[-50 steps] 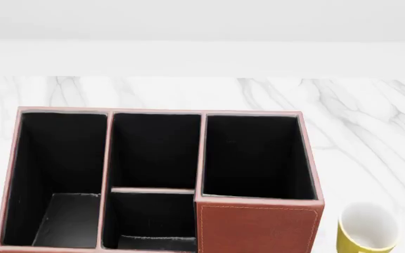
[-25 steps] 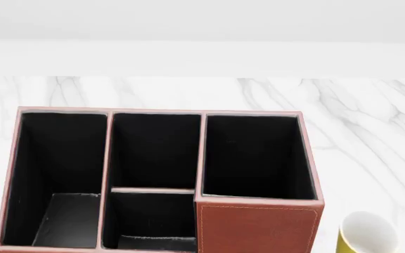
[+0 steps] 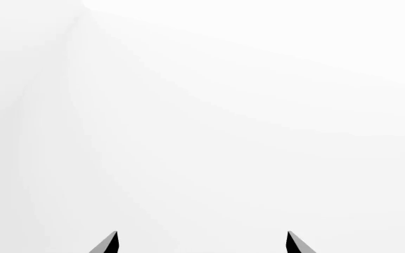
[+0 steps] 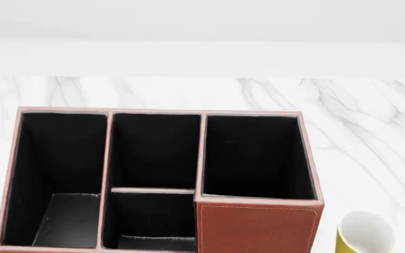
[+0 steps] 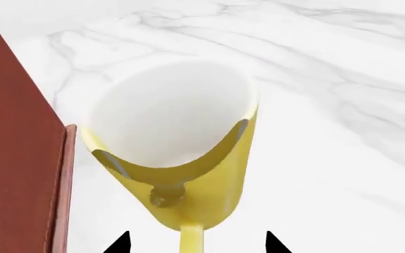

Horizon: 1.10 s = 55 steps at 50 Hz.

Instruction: Pick up the yellow and white mug and place it to the right of the caddy.

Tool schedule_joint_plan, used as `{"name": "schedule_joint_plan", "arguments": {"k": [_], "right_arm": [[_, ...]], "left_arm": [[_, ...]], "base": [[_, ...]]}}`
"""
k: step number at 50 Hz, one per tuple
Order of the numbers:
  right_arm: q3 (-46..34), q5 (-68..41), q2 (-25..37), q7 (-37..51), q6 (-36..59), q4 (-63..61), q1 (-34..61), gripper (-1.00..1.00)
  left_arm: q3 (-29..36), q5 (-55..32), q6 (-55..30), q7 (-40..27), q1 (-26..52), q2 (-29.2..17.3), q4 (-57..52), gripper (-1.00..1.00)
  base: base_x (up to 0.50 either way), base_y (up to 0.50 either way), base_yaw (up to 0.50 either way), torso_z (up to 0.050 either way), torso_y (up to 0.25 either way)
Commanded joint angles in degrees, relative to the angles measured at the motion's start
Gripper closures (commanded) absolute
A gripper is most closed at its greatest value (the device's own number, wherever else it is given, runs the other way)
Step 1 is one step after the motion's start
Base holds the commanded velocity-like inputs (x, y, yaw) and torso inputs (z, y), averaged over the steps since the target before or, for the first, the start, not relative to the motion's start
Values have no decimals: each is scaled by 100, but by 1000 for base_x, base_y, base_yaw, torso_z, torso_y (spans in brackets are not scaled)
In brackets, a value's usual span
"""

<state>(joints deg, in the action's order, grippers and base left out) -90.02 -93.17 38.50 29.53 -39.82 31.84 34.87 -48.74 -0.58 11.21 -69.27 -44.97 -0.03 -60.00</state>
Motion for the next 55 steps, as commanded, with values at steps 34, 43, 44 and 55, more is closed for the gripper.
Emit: {"name": "schedule_joint_plan", "arguments": {"k": [34, 43, 44, 55], "right_arm": [[-21, 2745, 2134, 2545, -1086, -3592, 106, -100], [139, 3437, 2687, 3159, -1321, -4329, 33, -100], [156, 3490, 2727, 3205, -1366, -4374, 7, -100], [378, 4245, 3280, 3838, -1560, -5064, -134, -100]], "left_arm": [[-71, -81, 14, 7, -1, 0, 0, -100], [-128, -152, 14, 25, -1, 0, 0, -100], [-129, -153, 15, 23, -1, 0, 0, -100], [-88, -124, 20, 14, -1, 0, 0, -100]], "base": [[0, 0, 0, 0, 0], [0, 0, 0, 0, 0], [0, 0, 0, 0, 0], [0, 0, 0, 0, 0]]}}
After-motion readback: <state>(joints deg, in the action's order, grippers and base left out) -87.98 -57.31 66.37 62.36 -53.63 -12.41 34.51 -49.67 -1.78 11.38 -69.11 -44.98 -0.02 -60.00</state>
